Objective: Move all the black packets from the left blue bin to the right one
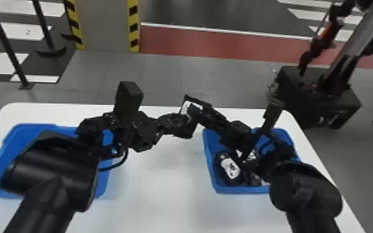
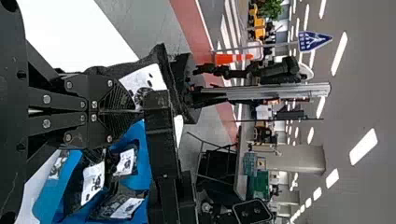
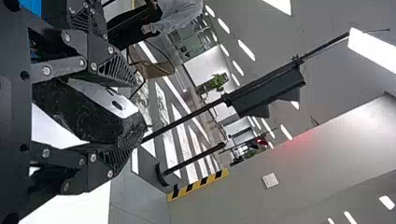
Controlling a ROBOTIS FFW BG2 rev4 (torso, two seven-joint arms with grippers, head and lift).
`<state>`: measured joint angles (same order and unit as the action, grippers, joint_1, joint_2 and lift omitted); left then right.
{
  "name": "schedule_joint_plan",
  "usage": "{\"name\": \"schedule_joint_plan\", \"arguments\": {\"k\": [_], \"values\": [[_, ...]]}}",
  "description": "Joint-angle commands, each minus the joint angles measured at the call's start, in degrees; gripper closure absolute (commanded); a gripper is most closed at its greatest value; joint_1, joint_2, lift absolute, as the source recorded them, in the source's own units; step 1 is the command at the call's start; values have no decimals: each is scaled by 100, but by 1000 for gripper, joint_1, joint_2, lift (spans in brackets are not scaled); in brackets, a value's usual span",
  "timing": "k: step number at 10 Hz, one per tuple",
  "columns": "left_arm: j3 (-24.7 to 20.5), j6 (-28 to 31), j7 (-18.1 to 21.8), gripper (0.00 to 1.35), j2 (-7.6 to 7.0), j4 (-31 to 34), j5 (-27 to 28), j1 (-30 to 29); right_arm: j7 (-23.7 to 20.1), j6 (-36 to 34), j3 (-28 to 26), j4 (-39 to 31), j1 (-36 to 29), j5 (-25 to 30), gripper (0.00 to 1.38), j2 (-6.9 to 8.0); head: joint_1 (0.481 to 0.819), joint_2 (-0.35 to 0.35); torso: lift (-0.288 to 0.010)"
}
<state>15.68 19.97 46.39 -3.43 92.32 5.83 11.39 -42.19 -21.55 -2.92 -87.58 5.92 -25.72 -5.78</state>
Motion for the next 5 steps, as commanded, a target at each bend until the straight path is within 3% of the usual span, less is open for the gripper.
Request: {"name": "schedule_joint_plan", "arguments": {"k": [1,3,4,5], "values": [[-21,-14,2,1208,0,0,-3,1,-9,-10,2,-10,-71,-73,1285,24,695,-151,-110],[-30,-57,-42,1207,0,0,-82,-13,-62,46,2,-38,-85,-126,1285,24,695,-148,-110],[-109,-71,-77,1053,0,0,-117,-55,-70,117,-7,-38,-99,-188,1285,24,695,-147,-110],[-232,-85,-130,654,0,0,-152,-168,-62,187,-130,-38,-142,-205,1285,7,695,-145,-110]]}}
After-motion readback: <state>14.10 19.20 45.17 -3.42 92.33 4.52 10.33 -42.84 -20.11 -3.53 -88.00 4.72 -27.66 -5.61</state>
